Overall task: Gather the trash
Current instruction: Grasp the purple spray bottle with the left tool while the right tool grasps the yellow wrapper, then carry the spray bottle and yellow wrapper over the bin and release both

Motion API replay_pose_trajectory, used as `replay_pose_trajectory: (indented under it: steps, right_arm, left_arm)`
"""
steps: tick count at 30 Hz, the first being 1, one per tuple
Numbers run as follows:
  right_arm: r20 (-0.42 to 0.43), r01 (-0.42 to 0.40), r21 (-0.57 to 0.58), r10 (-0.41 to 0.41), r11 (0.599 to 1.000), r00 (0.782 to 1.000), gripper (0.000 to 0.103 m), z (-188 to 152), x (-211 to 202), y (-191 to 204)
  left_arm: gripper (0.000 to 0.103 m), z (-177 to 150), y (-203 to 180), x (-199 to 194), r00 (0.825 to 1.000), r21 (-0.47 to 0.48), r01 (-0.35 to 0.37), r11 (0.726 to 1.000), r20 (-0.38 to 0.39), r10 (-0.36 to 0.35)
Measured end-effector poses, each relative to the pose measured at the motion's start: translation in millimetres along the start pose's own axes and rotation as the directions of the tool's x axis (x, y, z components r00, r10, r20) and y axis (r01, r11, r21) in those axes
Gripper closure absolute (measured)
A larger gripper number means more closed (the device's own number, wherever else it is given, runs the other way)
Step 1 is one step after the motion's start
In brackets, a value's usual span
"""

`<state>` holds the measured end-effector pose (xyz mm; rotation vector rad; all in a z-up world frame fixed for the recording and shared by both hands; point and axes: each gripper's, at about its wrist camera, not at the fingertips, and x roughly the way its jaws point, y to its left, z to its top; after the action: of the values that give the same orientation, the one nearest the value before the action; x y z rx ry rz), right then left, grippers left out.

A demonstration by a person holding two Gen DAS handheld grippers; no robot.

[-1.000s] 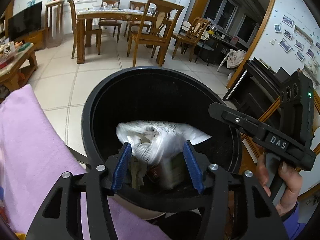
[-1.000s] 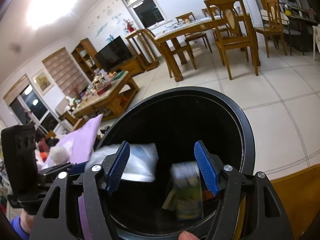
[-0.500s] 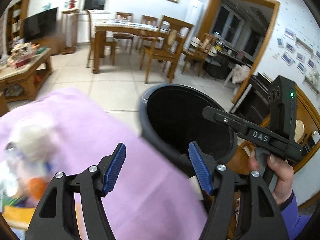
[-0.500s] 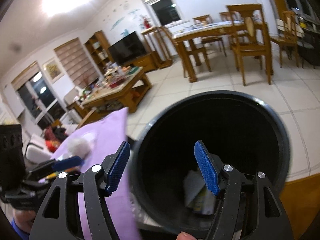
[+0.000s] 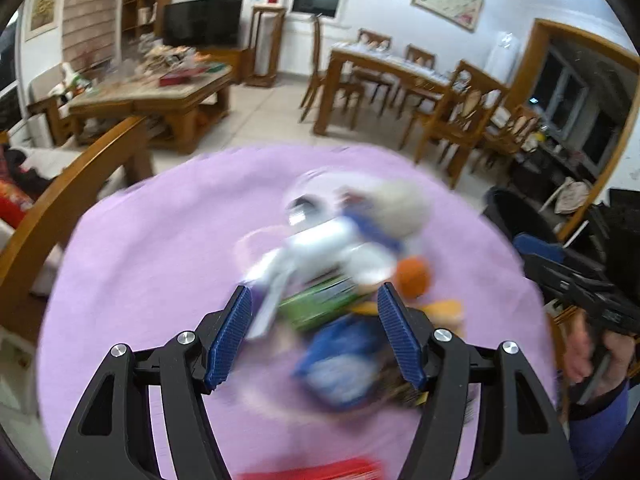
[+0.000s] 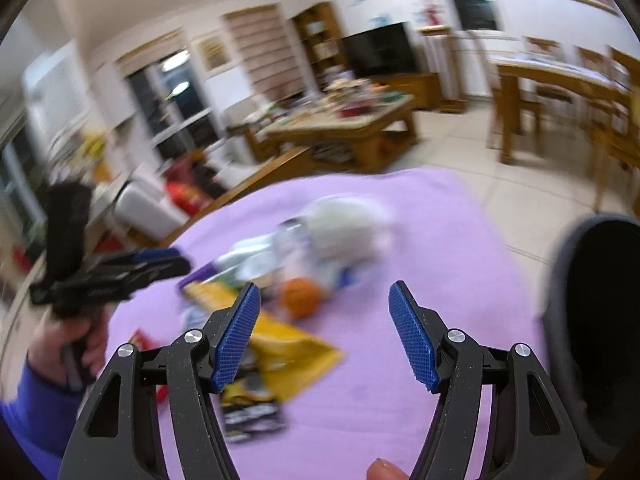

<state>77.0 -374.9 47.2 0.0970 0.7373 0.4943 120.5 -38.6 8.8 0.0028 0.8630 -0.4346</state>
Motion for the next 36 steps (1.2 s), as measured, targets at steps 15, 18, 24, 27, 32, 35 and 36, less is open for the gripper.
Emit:
replay_pose_trajectory:
  steps: [15, 18, 24, 27, 32, 35, 36]
  right_arm:
    - [-0.168, 0.045, -0.182, -0.077, 0.982, 0.983, 0.079, -10.8, 80.5, 60.3]
    - [-0.164, 0.048, -0.162, -0.074, 0.986, 0.984, 0.082, -11.0, 81.4, 56.3]
    - [-0.143, 0.032, -0.119, -0.049, 0.992, 0.989, 0.086, -7.2, 75.1, 47.0]
    - [-0.12, 0.019, -0.093, -0.03, 0.995, 0.992, 0.092, -6.4, 66.6, 46.5]
    - [-0.075, -0.013, -0.06, 0.008, 0.998, 0.997, 0.092, 0.8, 44.6, 44.1]
    - [-0.047, -0.024, -0.05, 0.022, 0.998, 0.999, 0.092, 2.2, 30.3, 43.5]
    - [-0.035, -0.032, -0.043, 0.03, 0.999, 0.999, 0.092, 3.0, 24.0, 41.8]
  left_arm:
    - [0.048, -12.5, 35.8, 47.3, 0.989, 0.1, -0.062, 0.993, -0.126, 0.074]
    - [0.07, -10.9, 35.2, 48.9, 0.99, 0.103, -0.073, 0.992, -0.112, 0.085]
    - [0.07, -13.7, 45.7, 42.8, 0.996, 0.055, -0.045, 0.997, -0.076, 0.049]
    - [0.07, -12.3, 48.8, 31.6, 0.998, 0.037, -0.038, 0.999, -0.038, 0.04]
    - [0.071, -5.2, 38.8, -1.7, 0.999, 0.023, -0.023, 0.999, 0.049, 0.022]
    - [0.071, 1.2, 28.6, -18.3, 0.996, 0.024, -0.009, 1.0, 0.093, 0.006]
    - [0.071, 3.0, 22.6, -22.9, 0.995, 0.025, 0.003, 1.0, 0.103, -0.005]
